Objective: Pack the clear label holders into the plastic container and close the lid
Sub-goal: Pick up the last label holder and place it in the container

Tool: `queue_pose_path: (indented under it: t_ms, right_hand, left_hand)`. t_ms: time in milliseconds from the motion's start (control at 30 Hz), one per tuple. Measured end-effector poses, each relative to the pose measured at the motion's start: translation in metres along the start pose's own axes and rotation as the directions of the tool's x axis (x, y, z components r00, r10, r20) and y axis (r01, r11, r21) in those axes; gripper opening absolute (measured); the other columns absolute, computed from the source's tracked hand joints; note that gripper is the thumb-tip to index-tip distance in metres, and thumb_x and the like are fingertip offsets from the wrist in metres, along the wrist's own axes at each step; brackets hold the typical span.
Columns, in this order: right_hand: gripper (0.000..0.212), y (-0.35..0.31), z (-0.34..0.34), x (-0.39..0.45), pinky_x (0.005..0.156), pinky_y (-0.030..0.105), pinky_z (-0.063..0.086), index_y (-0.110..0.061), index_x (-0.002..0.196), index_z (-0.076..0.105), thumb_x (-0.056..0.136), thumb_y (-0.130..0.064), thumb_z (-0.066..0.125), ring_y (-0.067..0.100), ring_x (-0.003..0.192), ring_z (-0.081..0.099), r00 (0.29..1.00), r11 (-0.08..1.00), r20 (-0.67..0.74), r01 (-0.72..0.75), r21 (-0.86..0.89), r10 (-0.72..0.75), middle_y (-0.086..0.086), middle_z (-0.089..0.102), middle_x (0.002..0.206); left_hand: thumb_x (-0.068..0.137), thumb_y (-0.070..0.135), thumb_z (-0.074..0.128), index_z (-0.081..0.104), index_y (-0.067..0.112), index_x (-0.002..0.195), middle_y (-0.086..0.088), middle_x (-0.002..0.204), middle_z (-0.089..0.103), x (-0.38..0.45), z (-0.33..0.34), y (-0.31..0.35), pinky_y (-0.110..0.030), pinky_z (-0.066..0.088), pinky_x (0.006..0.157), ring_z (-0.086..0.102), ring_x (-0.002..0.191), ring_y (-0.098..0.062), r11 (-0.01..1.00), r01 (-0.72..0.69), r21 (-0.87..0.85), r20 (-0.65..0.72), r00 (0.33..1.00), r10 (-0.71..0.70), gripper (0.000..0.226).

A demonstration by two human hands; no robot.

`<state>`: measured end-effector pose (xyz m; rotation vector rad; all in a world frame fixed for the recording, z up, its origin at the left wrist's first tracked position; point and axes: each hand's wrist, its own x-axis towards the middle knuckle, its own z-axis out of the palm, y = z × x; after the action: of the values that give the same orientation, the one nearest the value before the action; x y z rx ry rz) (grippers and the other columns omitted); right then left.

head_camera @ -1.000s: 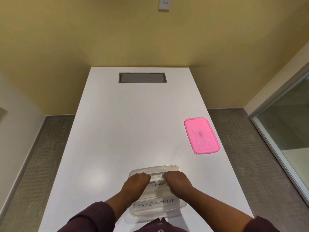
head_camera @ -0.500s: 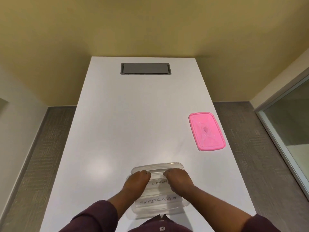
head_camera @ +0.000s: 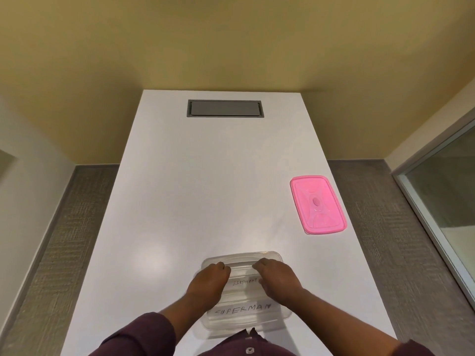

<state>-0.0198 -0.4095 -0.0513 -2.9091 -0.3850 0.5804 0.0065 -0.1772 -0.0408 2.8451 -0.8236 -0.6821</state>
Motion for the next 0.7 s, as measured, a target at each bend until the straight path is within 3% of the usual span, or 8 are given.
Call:
queue_pose_path:
  t_ms: [133, 300, 467, 600, 700]
  right_hand:
    - [0.035, 0.002, -0.01, -0.01, 0.089, 0.033, 0.054, -0.026, 0.129, 0.065, 0.095, -0.026, 0.06, 0.02, 0.115, 0.065, 0.985, 0.991, -0.173, 0.012, 0.134, 0.012, -0.007, 0.068, 0.128]
    - [0.015, 0.002, -0.022, -0.026, 0.073, 0.029, 0.057, -0.029, 0.102, 0.074, 0.089, -0.022, 0.071, 0.011, 0.093, 0.069, 0.896, 0.961, -0.419, -0.029, 0.275, 0.147, -0.015, 0.073, 0.101]
    - [0.017, 0.01, -0.026, -0.035, 0.069, 0.029, 0.054, -0.03, 0.1, 0.07, 0.086, -0.02, 0.072, 0.008, 0.095, 0.063, 0.817, 0.899, -0.455, -0.164, 0.406, 0.355, -0.017, 0.064, 0.104]
    - [0.034, 0.018, -0.017, -0.042, 0.079, 0.031, 0.054, -0.027, 0.12, 0.066, 0.087, -0.027, 0.075, 0.012, 0.106, 0.064, 0.803, 0.805, -0.33, -0.282, 0.521, 0.495, -0.009, 0.06, 0.121]
    - [0.046, 0.021, -0.011, -0.046, 0.085, 0.031, 0.053, -0.021, 0.13, 0.059, 0.089, -0.032, 0.074, 0.011, 0.105, 0.067, 0.799, 0.711, -0.171, -0.388, 0.586, 0.577, -0.005, 0.061, 0.124]
  left_hand:
    - [0.097, 0.015, 0.045, 0.057, 0.016, 0.115, -0.003, 0.119, 0.059, -0.009, -0.004, -0.002, -0.042, 0.054, 0.08, 0.058, 0.108, -0.026, 0.993, -0.108, -0.058, -0.121, 0.988, 0.1, 0.022]
    - [0.09, 0.007, 0.055, 0.066, 0.016, 0.112, 0.0, 0.118, 0.063, -0.023, -0.009, -0.007, -0.031, 0.055, 0.085, 0.06, 0.108, -0.019, 0.948, -0.285, -0.144, -0.43, 0.881, 0.2, 0.026]
    - [0.089, 0.006, 0.06, 0.063, 0.017, 0.122, -0.002, 0.118, 0.055, -0.03, -0.016, -0.011, -0.034, 0.052, 0.09, 0.054, 0.106, -0.02, 0.936, -0.058, -0.347, -0.525, 0.839, -0.143, 0.035]
    - [0.092, 0.011, 0.061, 0.051, 0.012, 0.132, -0.002, 0.126, 0.047, -0.039, -0.002, -0.019, -0.037, 0.05, 0.099, 0.056, 0.113, -0.021, 0.804, 0.039, -0.593, -0.431, 0.828, -0.358, 0.041]
    - [0.096, 0.023, 0.06, 0.047, 0.011, 0.136, -0.003, 0.129, 0.049, -0.045, 0.008, -0.024, -0.037, 0.054, 0.092, 0.064, 0.108, -0.022, 0.713, 0.153, -0.685, -0.299, 0.833, -0.466, 0.044]
